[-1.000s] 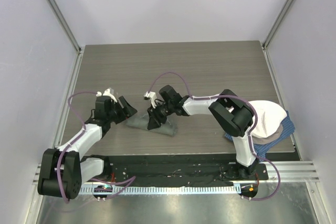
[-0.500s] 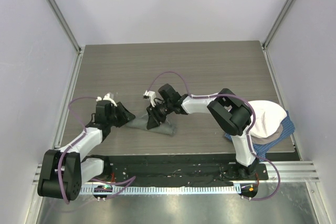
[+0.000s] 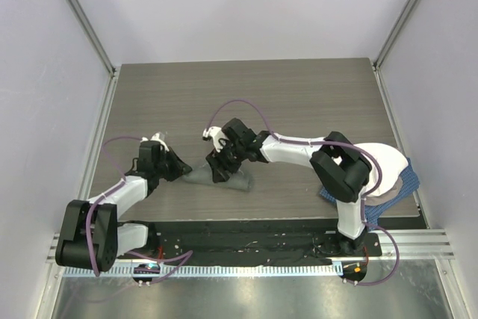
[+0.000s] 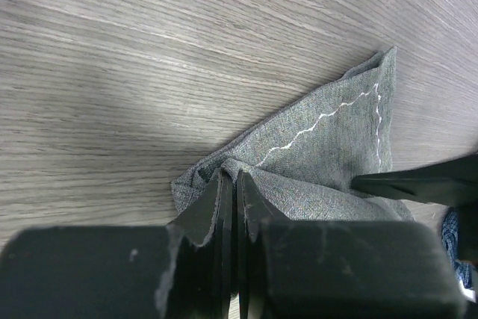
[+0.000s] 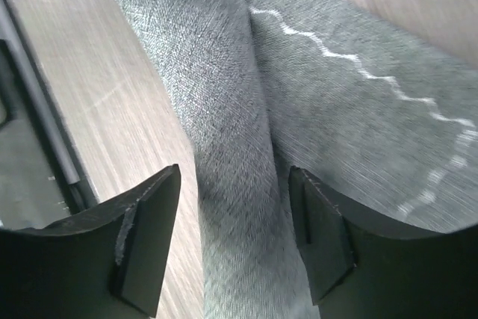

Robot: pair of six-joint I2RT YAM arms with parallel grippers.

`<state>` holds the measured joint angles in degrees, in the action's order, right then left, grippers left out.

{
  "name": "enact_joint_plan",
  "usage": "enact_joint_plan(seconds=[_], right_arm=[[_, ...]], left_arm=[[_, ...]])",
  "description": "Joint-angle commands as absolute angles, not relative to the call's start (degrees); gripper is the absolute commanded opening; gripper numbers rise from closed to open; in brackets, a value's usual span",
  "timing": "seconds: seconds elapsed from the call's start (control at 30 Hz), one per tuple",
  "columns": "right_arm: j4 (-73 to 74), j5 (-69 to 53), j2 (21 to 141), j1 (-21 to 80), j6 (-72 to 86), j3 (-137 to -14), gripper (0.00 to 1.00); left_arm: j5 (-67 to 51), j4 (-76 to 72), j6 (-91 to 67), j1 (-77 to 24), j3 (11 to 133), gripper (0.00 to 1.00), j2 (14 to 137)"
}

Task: Fold the napkin, place the utensils inside, and roll it up
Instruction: Roll the napkin with the utensil

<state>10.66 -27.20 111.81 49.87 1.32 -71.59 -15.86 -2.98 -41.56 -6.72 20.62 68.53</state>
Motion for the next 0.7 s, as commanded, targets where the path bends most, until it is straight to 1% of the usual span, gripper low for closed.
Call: enact_joint_plan(seconds=[0.0, 0.03, 0.13, 0.23, 0.67], right_arm=[[12.0, -14.4, 105.6, 54.0, -5.3, -74.2, 0.70], [10.2, -8.6, 104.7, 55.4, -6.6, -73.8, 0.70], [5.6, -0.8, 103.8, 59.9, -11.4, -71.8, 0.72], [2.2, 2.2, 104.5, 62.1, -13.4, -70.8, 0.72], [-2.1, 0.7, 109.0, 62.6, -13.1, -68.2, 0.71]], left_arm=[[-16.5, -3.4, -40.7, -6.6, 22.7, 0.00, 69.3], [-16.5, -3.4, -40.7, -6.6, 22.8, 0.00, 69.7], [-16.5, -3.4, -40.5, -6.7, 23.1, 0.00, 70.1], [-16.7, -3.3, -40.4, -6.6, 23.3, 0.00, 70.6], [-16.8, -3.0, -40.4, -6.6, 23.9, 0.00, 71.6]])
